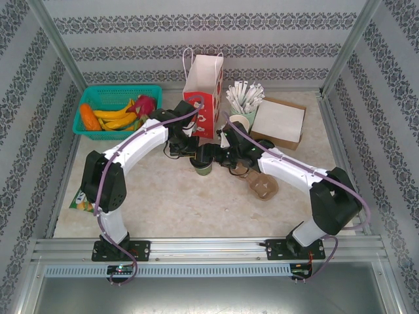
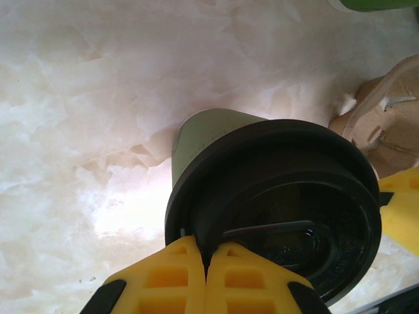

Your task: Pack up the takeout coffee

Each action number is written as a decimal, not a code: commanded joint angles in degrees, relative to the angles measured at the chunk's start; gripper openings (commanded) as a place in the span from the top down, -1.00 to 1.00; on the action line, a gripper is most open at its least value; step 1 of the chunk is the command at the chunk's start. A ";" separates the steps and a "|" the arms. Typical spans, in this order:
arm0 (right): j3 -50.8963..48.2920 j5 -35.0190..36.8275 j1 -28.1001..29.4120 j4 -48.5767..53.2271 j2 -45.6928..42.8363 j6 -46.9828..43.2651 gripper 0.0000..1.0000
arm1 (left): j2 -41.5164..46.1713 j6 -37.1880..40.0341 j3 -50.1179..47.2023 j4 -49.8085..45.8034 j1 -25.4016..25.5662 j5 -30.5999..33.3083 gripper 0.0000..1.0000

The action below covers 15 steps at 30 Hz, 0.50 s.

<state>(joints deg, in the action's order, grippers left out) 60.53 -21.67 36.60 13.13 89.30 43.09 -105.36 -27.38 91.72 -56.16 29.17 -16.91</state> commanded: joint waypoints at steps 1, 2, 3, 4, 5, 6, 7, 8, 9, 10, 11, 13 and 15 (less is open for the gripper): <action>2.57 -2.07 0.25 -1.16 0.52 -1.32 -0.95 | -2.99 1.53 0.21 -2.26 0.86 0.65 1.00; 2.44 -1.81 0.26 -1.21 0.16 -1.34 -0.95 | -3.34 1.54 0.09 -2.64 1.05 1.00 1.00; 2.29 -1.39 0.25 -1.23 -0.22 -1.34 -0.95 | -3.52 1.33 -0.02 -2.97 0.98 1.30 1.00; 2.07 -1.39 0.19 -1.38 -0.64 -1.49 -0.96 | -3.48 1.13 -0.13 -3.01 1.00 1.44 1.00; 1.68 -1.82 0.03 -1.83 -1.23 -1.33 -0.95 | -3.52 0.99 -0.09 -3.12 0.98 1.66 1.00; 1.46 -2.53 -0.14 -2.13 -1.68 -1.25 -0.95 | -3.44 0.93 0.12 -3.33 1.03 1.88 1.00; 1.23 -3.28 -0.45 -2.36 -2.27 -1.06 -0.95 | -3.40 1.04 0.33 -3.53 1.07 2.11 1.00; 0.89 -3.14 -0.76 -2.27 -2.91 -0.83 -0.95 | -3.36 1.17 0.67 -3.76 1.11 2.37 1.00; 0.43 -2.01 -0.96 -1.71 -3.71 -0.52 -0.95 | -3.36 1.27 0.89 -3.95 1.11 2.51 1.00; -0.22 -0.57 -1.16 -1.15 -4.36 -0.18 -0.96 | -3.36 1.36 1.01 -4.00 1.09 2.51 1.00; -1.26 1.54 -1.56 -0.67 -5.26 0.54 -0.95 | -3.31 1.42 1.14 -3.96 1.07 2.29 1.00; -3.91 4.21 -2.65 -1.17 -6.68 3.00 -0.90 | -3.36 1.41 1.18 -3.79 1.16 1.95 1.00; -6.36 5.12 -4.08 -1.86 -7.70 5.75 -0.82 | -3.51 1.44 1.35 -3.81 1.32 1.85 1.00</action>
<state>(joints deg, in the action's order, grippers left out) 57.30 -20.08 34.17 12.27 83.48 45.01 -106.26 -27.20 92.92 -56.84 29.32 -16.43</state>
